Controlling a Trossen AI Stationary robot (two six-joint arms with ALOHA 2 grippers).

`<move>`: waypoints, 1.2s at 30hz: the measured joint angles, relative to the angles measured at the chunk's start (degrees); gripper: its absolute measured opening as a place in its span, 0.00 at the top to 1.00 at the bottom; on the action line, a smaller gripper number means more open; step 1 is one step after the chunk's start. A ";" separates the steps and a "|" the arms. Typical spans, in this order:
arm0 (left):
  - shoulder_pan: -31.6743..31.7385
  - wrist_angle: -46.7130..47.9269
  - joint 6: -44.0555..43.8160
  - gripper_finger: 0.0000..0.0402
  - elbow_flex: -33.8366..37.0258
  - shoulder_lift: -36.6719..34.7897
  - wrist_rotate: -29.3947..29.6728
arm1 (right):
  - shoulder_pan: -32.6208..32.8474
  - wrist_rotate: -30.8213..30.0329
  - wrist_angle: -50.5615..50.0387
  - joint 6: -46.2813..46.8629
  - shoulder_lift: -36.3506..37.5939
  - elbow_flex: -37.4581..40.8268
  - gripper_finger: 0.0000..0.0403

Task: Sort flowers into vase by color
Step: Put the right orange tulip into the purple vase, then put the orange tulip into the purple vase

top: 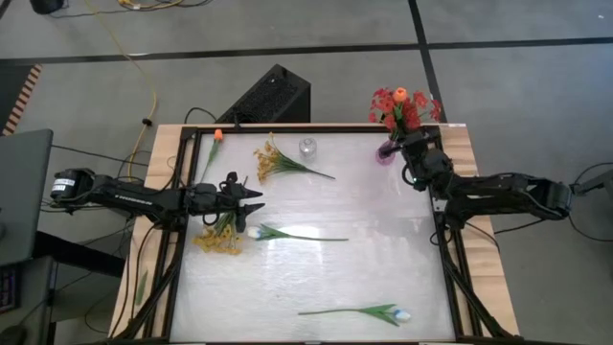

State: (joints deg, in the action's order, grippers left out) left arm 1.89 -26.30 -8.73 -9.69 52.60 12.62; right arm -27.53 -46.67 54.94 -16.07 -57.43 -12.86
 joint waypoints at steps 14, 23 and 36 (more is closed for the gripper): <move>0.00 0.01 -0.11 0.62 0.00 0.00 -0.86 | 4.44 -4.65 -0.11 -7.48 4.84 0.02 0.79; 0.00 -0.03 -0.09 0.62 0.00 0.00 -0.87 | 9.73 -7.92 -6.84 -8.73 11.20 0.02 0.63; 0.00 0.02 -1.47 0.62 0.00 0.00 -2.03 | 12.70 -7.12 -63.18 13.50 15.58 -16.39 0.42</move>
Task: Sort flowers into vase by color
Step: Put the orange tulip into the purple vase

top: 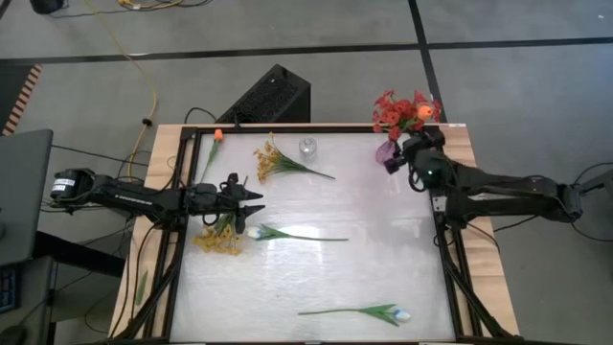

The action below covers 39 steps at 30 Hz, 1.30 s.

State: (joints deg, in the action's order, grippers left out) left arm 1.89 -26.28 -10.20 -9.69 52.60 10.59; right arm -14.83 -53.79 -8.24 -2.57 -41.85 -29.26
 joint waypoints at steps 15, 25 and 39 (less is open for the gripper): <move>0.00 -0.13 -0.04 0.62 0.00 0.00 1.69 | 5.54 47.95 -34.75 23.03 -2.03 -14.40 0.42; 3.56 11.04 2.17 0.62 -2.61 -2.38 22.96 | 16.25 47.92 -24.71 25.19 -10.54 -14.40 0.42; 33.29 48.22 -7.89 0.62 -15.93 -2.78 22.53 | 17.21 43.07 -15.01 24.57 -27.92 -14.42 0.42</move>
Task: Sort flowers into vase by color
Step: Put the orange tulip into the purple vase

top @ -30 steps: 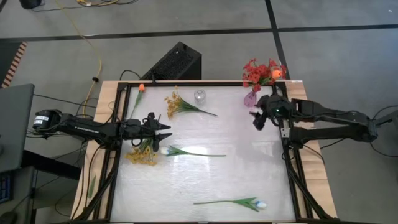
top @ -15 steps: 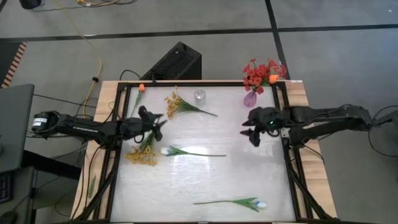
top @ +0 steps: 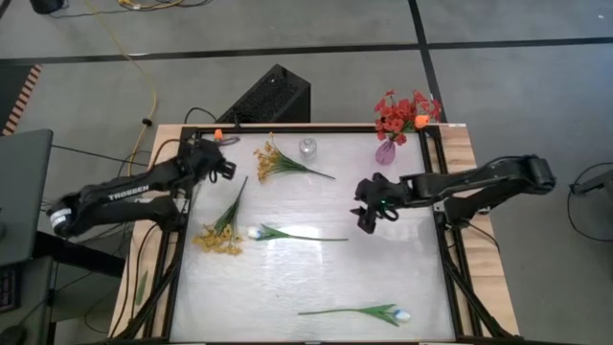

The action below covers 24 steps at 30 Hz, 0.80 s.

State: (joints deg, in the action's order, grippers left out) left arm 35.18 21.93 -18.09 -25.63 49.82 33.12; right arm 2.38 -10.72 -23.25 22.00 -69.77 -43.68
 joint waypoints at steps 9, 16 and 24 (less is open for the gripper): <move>13.02 -2.27 5.90 0.62 0.35 3.57 -11.37 | -1.04 0.04 0.00 0.00 -8.68 0.00 0.42; 13.83 -3.43 7.90 0.62 -0.39 10.06 -11.22 | -1.04 0.09 0.13 0.02 -16.42 0.00 0.42; 12.92 -5.87 7.52 0.62 -0.39 16.28 -6.09 | -1.04 -0.01 1.06 0.21 -24.58 -0.35 0.42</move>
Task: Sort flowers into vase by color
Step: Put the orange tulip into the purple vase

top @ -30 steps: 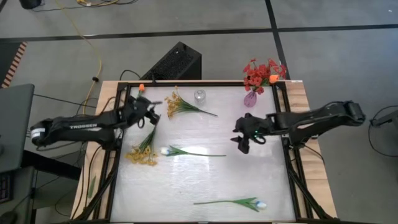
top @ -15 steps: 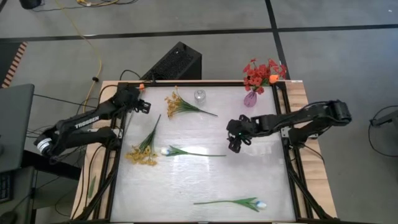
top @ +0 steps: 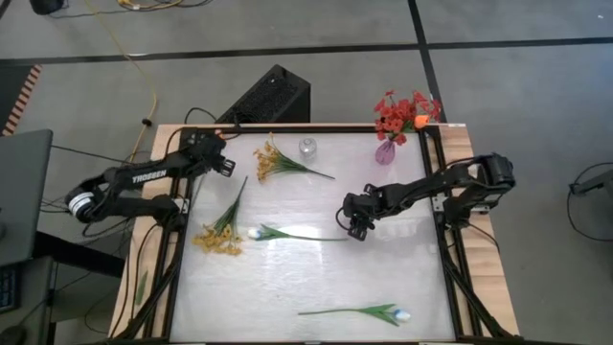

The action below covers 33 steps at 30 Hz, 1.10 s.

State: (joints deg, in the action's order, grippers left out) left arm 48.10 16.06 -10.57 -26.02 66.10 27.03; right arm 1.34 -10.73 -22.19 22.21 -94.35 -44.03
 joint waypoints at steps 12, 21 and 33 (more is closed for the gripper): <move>-1.45 -1.04 0.42 0.62 -0.83 8.26 6.56 | 0.02 0.31 1.74 -0.24 3.19 0.53 0.42; -1.57 0.04 0.59 0.62 -1.86 14.18 7.14 | 0.00 0.49 9.21 -0.21 5.88 0.52 0.42; -1.49 0.59 -3.51 0.97 -3.65 16.46 7.54 | 0.09 1.67 19.64 -4.60 6.01 -3.47 0.42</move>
State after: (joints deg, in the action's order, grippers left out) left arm 46.61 16.65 -14.08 -29.67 82.56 34.57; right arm 1.44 -9.06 -2.55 17.60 -88.33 -47.51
